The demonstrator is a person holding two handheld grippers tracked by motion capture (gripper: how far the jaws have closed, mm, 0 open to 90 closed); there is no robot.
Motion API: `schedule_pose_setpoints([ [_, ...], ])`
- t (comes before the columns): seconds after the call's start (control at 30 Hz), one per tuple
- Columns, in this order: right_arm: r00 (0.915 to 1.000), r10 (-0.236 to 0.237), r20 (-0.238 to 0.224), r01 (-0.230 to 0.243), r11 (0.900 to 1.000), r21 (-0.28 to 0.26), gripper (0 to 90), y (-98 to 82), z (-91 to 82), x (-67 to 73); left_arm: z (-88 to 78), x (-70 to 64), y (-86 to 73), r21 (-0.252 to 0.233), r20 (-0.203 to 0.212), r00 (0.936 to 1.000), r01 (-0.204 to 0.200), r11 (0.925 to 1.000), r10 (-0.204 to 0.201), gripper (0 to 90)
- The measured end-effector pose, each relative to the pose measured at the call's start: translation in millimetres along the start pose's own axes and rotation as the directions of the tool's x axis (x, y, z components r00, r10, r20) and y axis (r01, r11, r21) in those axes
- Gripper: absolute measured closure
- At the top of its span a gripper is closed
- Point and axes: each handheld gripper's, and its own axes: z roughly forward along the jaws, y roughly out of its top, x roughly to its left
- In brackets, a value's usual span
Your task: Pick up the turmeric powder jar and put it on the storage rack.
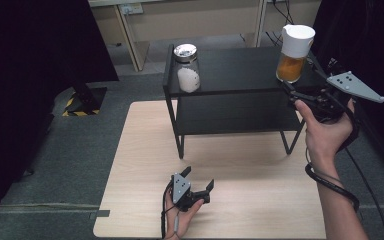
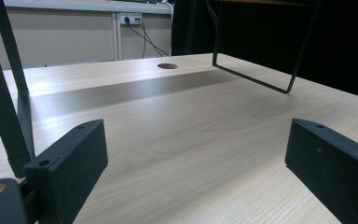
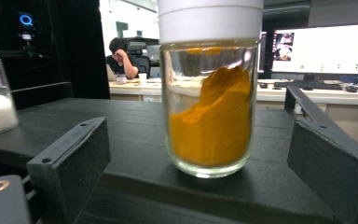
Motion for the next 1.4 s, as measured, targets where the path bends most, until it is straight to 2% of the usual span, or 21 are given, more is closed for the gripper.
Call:
schedule_pose_setpoints([
  [0.47,0.9995,-0.012,-0.030,0.011,1.000,-0.007,6.0,-16.0,-16.4,2.9,-0.1,-0.2,-0.3,-0.002,0.000,1.0000,-0.001,1.0000,0.001,5.2],
  [1.4,0.9981,-0.004,-0.061,0.005,1.000,0.027,5.8,-66.9,-40.4,-0.9,-0.3,-0.4,-0.5,-0.002,-0.001,1.0000,-0.002,1.0000,0.002,5.2],
])
